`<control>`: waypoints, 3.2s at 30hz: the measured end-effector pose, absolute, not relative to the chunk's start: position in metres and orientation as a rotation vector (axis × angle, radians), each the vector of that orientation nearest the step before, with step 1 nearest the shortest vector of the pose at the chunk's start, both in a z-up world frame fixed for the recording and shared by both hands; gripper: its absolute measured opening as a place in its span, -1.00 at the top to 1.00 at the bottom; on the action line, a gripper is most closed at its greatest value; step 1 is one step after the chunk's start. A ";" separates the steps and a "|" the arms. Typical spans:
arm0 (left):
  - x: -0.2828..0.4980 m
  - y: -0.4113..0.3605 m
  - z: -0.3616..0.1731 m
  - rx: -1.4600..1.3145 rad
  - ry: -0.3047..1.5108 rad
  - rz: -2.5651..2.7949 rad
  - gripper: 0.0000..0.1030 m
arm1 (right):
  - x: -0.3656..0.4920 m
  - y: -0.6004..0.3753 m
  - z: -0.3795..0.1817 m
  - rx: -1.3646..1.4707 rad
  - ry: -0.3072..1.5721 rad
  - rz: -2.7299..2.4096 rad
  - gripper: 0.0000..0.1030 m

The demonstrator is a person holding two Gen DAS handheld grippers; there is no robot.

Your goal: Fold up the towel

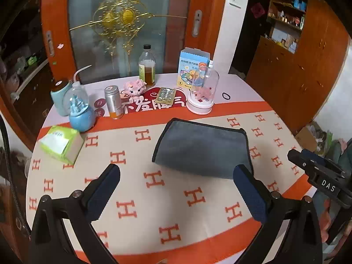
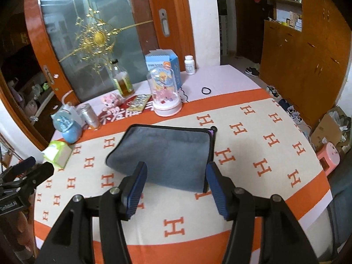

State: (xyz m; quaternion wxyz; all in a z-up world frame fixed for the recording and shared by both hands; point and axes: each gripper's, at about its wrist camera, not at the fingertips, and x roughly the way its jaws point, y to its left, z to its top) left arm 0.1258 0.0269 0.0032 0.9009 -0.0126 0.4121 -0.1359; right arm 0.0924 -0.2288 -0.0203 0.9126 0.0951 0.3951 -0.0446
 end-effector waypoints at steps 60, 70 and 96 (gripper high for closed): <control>-0.004 0.023 0.013 -0.039 0.893 0.062 -0.98 | 0.010 -0.177 -0.011 0.032 0.860 0.046 -0.28; -0.001 0.024 0.009 -0.032 0.907 0.055 -0.98 | 0.012 -0.177 -0.010 0.028 0.864 0.039 -0.28; 0.001 0.025 0.008 -0.031 0.908 0.056 -0.98 | 0.015 -0.178 -0.011 0.025 0.857 0.030 -0.28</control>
